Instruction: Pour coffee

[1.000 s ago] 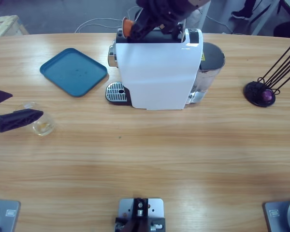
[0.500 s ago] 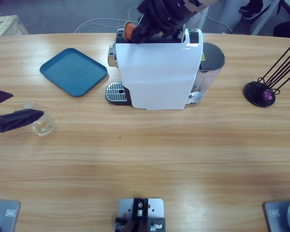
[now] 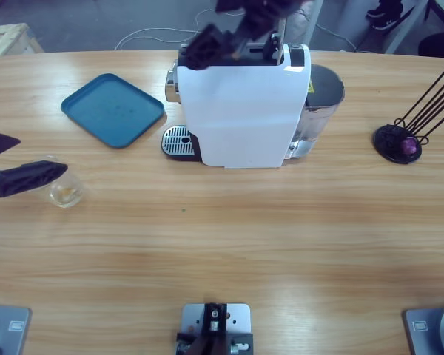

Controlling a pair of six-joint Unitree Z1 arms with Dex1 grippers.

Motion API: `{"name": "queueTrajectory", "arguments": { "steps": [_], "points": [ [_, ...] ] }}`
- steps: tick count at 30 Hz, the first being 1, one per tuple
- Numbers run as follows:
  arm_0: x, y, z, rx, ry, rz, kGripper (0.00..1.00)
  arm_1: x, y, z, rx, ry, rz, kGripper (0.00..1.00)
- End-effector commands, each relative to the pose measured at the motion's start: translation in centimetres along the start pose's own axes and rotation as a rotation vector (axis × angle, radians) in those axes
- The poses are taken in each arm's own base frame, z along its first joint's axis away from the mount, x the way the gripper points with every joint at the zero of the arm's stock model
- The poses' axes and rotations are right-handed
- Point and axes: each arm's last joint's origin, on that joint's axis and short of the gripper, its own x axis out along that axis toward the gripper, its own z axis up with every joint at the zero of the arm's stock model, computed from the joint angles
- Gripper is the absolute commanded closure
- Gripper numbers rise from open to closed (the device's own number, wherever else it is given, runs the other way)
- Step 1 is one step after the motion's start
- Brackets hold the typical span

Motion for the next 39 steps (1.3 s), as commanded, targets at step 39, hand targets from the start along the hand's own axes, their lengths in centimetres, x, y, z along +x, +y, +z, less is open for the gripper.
{"name": "queueTrajectory", "arguments": {
  "steps": [39],
  "points": [
    [-3.2,0.4,1.5,0.031,-0.074,-0.103,0.004,9.7,6.6,-1.4,1.019,-0.258,-0.38,1.0]
  ]
}}
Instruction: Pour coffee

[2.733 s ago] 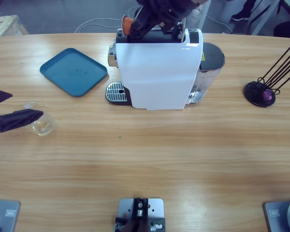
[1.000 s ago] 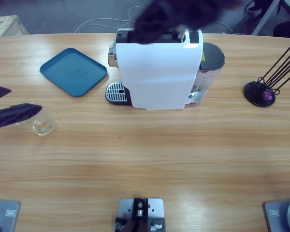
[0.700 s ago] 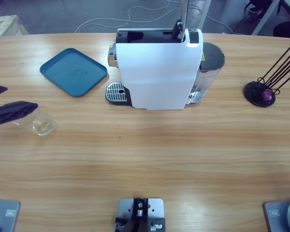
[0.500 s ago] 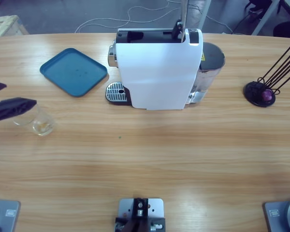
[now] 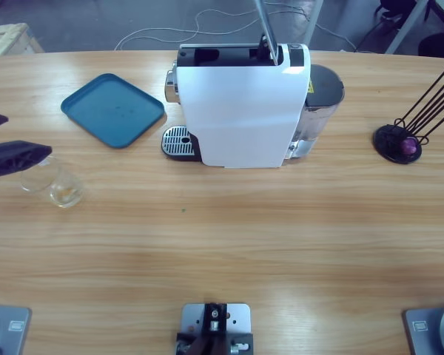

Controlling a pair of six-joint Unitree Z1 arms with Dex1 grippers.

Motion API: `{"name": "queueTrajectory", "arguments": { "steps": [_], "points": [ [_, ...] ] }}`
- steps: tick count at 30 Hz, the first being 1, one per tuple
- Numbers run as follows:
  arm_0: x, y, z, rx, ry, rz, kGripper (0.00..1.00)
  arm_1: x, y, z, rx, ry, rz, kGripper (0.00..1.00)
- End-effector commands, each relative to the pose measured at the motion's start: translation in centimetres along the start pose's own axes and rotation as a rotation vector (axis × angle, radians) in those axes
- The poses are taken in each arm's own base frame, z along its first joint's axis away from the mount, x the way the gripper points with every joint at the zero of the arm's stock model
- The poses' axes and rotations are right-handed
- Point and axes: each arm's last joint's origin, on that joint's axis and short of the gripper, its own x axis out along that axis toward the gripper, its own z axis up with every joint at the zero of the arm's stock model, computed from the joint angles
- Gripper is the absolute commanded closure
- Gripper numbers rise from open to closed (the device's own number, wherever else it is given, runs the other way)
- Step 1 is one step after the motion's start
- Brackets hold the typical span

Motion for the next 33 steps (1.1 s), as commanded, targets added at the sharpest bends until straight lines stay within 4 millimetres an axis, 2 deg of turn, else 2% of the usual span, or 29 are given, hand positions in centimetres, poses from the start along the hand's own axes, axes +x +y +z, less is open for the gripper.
{"name": "queueTrajectory", "arguments": {
  "steps": [1,8,17,22,33],
  "points": [
    [-0.6,0.3,-0.8,0.015,0.006,-0.008,0.004,4.6,0.7,-11.3,-0.133,0.201,0.005,1.0],
    [-0.7,0.3,-0.8,0.014,0.004,-0.008,0.004,7.1,-2.9,-17.0,-0.229,0.331,-0.084,1.0],
    [-0.8,0.4,-0.9,0.016,0.008,-0.006,0.004,8.8,-5.8,-21.5,-0.331,0.513,-0.209,1.0],
    [-0.7,0.4,-1.0,0.017,0.014,-0.004,0.004,9.2,-6.5,-22.2,-0.317,0.543,-0.238,1.0],
    [-0.6,0.4,-1.1,0.019,0.021,-0.003,0.004,11.0,-8.3,-21.9,-0.302,0.601,-0.299,1.0]
  ]
}}
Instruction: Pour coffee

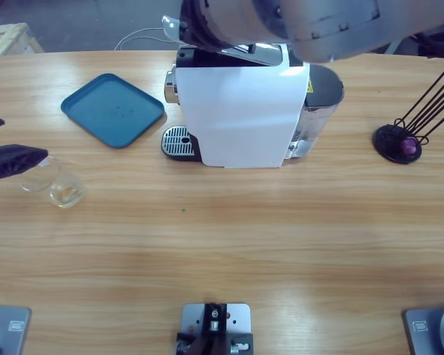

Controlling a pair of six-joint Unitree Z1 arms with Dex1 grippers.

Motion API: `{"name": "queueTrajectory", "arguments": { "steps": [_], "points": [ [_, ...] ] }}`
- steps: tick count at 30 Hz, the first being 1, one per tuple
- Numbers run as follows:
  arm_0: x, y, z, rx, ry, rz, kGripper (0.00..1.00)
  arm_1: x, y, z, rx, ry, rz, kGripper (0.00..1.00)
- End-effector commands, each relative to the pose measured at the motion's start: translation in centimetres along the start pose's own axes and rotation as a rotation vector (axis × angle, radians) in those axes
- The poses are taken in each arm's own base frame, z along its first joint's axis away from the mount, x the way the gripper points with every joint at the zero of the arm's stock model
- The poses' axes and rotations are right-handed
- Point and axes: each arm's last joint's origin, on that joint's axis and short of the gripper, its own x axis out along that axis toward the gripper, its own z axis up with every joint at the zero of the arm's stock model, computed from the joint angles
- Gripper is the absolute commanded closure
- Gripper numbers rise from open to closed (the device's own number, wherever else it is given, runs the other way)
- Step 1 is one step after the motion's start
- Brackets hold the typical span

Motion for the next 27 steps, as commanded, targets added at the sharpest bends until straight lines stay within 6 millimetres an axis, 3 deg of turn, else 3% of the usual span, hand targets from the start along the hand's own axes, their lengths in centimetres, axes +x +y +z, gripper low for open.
{"name": "queueTrajectory", "arguments": {
  "steps": [1,8,14,27],
  "points": [
    [-0.2,0.3,-0.9,0.018,0.019,-0.003,0.004,10.2,-7.3,-13.1,-0.176,0.425,-0.331,1.0],
    [0.0,0.2,-1.0,0.021,0.03,-0.001,0.004,11.4,-6.7,-13.2,-0.211,0.482,-0.351,1.0],
    [0.1,0.3,-1.2,0.02,0.037,0.004,0.004,11.0,-6.6,-13.3,-0.217,0.48,-0.364,1.0],
    [-0.3,0.4,-1.2,0.016,0.019,0.0,0.004,11.6,-4.2,-15.2,-0.344,0.567,-0.455,1.0]
  ]
}}
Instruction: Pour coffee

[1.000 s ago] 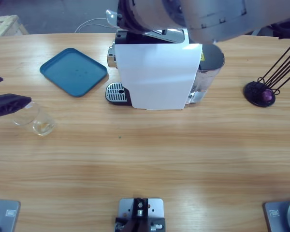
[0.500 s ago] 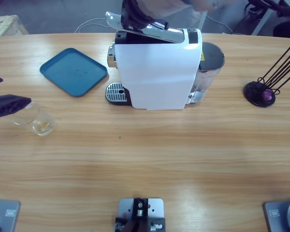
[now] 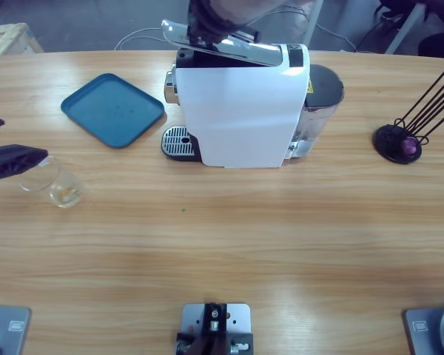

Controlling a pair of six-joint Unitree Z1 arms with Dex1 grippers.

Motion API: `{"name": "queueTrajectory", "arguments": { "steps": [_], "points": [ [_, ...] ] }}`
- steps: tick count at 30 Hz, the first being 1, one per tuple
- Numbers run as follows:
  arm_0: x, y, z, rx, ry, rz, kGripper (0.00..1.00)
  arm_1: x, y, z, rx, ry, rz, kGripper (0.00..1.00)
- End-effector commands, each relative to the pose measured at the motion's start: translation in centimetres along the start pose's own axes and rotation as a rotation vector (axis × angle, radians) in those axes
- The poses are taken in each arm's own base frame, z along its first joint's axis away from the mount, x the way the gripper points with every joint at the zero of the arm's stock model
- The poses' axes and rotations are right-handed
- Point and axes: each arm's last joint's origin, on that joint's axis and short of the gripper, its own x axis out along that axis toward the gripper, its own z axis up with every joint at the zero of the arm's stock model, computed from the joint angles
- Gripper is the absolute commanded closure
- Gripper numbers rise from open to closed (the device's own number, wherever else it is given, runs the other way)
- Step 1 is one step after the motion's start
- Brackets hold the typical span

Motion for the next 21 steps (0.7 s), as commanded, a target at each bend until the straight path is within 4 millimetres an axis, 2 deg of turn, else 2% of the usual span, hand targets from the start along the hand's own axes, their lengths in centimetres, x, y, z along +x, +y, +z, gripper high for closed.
{"name": "queueTrajectory", "arguments": {
  "steps": [1,8,13,21],
  "points": [
    [-0.4,0.4,-1.2,0.016,0.018,0.0,0.004,11.6,-2.9,-16.5,-0.306,0.442,-0.372,1.0],
    [-0.5,0.5,-1.4,0.015,0.016,0.001,0.004,10.7,-1.8,-16.6,-0.338,0.409,-0.339,1.0],
    [-0.8,0.6,-1.8,0.015,0.017,0.001,0.009,10.1,-1.0,-16.9,-0.339,0.445,-0.289,1.0],
    [-0.9,0.7,-1.8,0.015,0.017,0.001,0.009,8.0,1.6,-20.6,-0.367,0.467,-0.237,1.0]
  ]
}}
